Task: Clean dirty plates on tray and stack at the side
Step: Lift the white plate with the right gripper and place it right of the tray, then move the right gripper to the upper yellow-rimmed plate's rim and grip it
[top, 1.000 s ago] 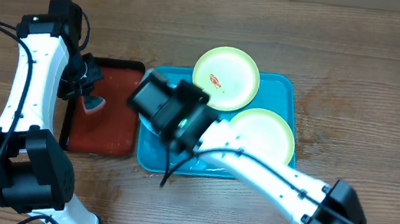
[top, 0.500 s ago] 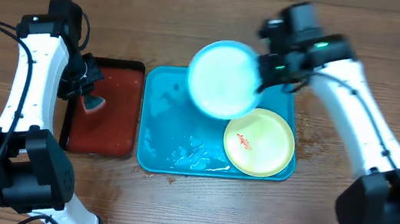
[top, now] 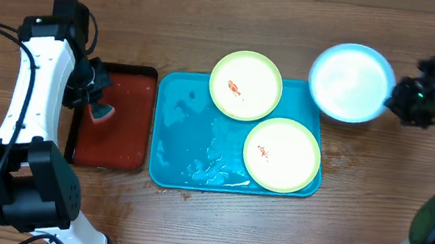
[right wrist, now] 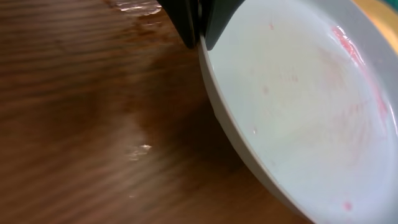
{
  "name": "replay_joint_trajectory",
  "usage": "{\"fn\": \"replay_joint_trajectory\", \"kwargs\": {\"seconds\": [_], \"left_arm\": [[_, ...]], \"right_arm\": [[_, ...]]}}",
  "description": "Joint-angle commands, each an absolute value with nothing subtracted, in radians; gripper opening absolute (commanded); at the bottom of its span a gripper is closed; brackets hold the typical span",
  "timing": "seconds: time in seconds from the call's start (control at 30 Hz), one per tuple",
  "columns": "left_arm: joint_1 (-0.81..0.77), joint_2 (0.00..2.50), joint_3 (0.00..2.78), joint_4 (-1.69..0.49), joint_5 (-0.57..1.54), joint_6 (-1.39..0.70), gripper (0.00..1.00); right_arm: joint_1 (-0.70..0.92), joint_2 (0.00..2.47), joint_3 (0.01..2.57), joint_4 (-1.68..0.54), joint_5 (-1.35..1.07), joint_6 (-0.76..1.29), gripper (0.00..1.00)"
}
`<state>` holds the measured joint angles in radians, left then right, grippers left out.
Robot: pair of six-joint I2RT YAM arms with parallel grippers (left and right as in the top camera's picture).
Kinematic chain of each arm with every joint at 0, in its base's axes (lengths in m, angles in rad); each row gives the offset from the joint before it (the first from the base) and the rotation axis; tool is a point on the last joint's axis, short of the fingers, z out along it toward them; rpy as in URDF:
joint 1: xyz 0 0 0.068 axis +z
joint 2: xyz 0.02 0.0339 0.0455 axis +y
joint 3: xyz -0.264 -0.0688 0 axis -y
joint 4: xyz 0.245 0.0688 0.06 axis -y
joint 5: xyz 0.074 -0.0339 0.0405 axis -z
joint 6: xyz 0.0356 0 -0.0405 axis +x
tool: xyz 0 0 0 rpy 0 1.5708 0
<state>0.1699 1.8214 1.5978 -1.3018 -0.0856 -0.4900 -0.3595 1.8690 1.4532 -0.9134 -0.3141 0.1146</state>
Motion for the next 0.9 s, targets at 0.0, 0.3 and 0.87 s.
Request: {"fn": "replay_joint_trajectory", "kwargs": {"seconds": [0.0, 0.3, 0.87], "left_arm": [[0.170, 1.789, 1.597, -1.300, -0.077, -0.471, 0.04], [0.170, 1.789, 1.594, -1.293, -0.076, -0.472, 0.04], [0.169, 1.792, 1.584, -1.278, -0.058, -0.471, 0.04]], "right_arm": [[-0.425, 1.833, 1.373, -0.860, -0.300, 0.191, 0.04], [-0.478, 1.843, 1.264, -0.751, -0.270, 0.218, 0.04], [-0.438, 1.804, 1.362, -0.844, -0.587, 0.210, 0.42]]}}
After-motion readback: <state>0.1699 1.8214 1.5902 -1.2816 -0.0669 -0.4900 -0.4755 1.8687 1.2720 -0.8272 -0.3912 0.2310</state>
